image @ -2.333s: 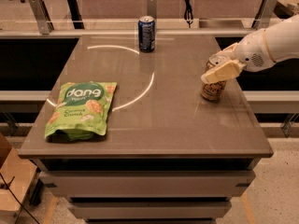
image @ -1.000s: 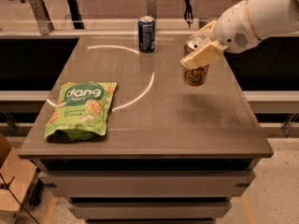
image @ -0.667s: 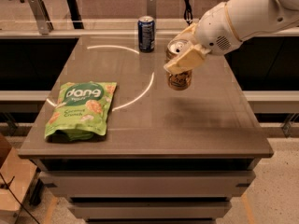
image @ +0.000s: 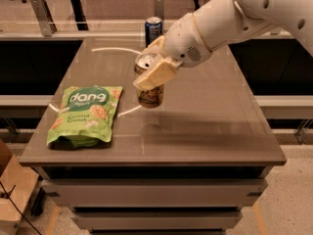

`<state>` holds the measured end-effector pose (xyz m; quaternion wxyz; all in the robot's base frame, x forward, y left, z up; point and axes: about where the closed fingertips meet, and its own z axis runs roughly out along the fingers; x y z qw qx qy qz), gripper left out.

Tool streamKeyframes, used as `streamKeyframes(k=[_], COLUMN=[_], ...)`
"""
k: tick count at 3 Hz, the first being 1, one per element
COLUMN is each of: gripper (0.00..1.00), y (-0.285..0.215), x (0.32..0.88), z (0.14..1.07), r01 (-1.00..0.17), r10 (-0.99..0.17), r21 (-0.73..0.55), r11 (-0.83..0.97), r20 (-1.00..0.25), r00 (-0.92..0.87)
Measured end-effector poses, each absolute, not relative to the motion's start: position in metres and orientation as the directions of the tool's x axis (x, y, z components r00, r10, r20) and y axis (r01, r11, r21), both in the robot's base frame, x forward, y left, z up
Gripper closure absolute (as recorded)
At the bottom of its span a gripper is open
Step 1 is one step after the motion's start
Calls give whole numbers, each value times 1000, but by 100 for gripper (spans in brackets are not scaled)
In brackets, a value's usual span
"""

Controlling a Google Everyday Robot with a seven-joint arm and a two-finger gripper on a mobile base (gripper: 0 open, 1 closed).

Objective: Move orange can near green rice chip bag

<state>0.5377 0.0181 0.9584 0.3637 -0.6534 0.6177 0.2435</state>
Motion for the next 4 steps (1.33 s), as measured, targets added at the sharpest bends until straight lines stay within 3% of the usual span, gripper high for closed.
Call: streamKeyframes(k=[2,3,4], gripper=[100,84,60], y=[77,78,79], x=[525,527,529], z=[926,912,903], r01=[-993,-995,-997], r10=[-606,-612,-611], r21=[-83,-57,-37], r11=[-83,-79,-72], r20=[-787,-785,-788], r00=[116,94,73])
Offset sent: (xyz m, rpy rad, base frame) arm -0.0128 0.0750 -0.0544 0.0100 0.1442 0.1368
